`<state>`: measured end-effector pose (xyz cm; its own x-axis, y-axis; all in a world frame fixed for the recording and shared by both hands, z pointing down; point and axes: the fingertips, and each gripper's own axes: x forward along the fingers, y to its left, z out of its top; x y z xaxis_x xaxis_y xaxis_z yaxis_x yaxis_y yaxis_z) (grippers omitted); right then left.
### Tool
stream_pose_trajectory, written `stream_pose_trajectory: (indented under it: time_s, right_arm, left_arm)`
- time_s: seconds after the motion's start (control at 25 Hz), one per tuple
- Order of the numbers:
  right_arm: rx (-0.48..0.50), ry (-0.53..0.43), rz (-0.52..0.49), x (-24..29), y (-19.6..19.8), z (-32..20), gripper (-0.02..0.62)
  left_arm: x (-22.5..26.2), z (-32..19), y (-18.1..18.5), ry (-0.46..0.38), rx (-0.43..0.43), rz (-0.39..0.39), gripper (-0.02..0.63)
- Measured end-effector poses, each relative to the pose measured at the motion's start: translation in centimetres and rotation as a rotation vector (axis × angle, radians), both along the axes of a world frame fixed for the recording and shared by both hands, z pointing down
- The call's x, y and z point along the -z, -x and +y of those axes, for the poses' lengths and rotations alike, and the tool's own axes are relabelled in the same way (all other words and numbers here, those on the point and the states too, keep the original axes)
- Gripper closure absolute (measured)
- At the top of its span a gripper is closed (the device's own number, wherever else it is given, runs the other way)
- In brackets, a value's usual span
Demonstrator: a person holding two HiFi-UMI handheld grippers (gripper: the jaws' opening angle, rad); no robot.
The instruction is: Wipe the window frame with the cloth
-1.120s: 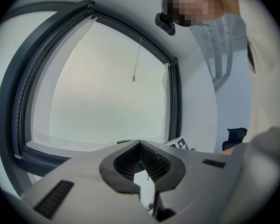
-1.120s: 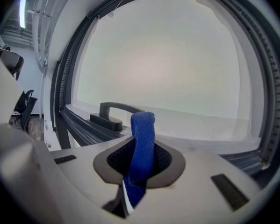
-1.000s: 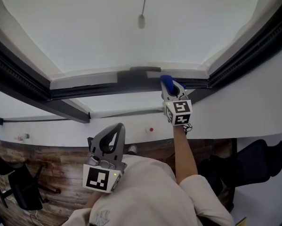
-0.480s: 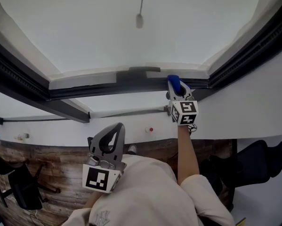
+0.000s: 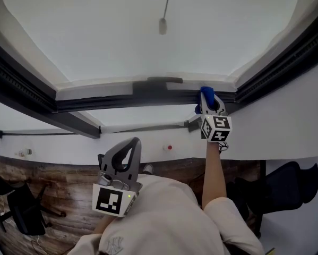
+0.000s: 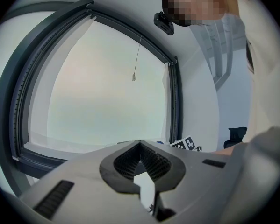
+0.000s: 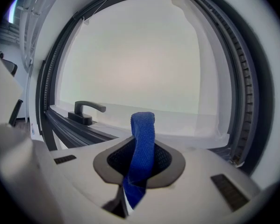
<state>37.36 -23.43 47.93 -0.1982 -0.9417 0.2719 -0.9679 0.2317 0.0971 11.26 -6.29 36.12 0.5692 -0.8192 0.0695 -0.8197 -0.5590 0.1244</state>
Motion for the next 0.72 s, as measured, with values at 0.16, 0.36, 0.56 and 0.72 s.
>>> stream_pose_trajectory:
  time_s: [0.16,0.36,0.56,0.72]
  right_arm:
    - [-0.031,0.005,-0.004,0.1,-1.6,-0.1,0.535]
    - [-0.071,0.008,-0.009,0.1,-3.6,-0.1,0.535]
    - [-0.120,0.008,-0.016,0.0,-5.9,-0.3,0.535]
    - [-0.176,0.009,-0.022,0.1,-8.4,-0.3,0.535]
  left_arm:
    - [0.0,-0.3,0.1,0.001,0.006,0.003,0.597]
    - [-0.2,-0.5,0.0,0.005,0.007,0.001,0.597]
    - [-0.2,-0.7,-0.1,0.006,0.013,0.001,0.597]
    - [-0.2,-0.9,-0.2,0.009,0.014,0.003,0.597]
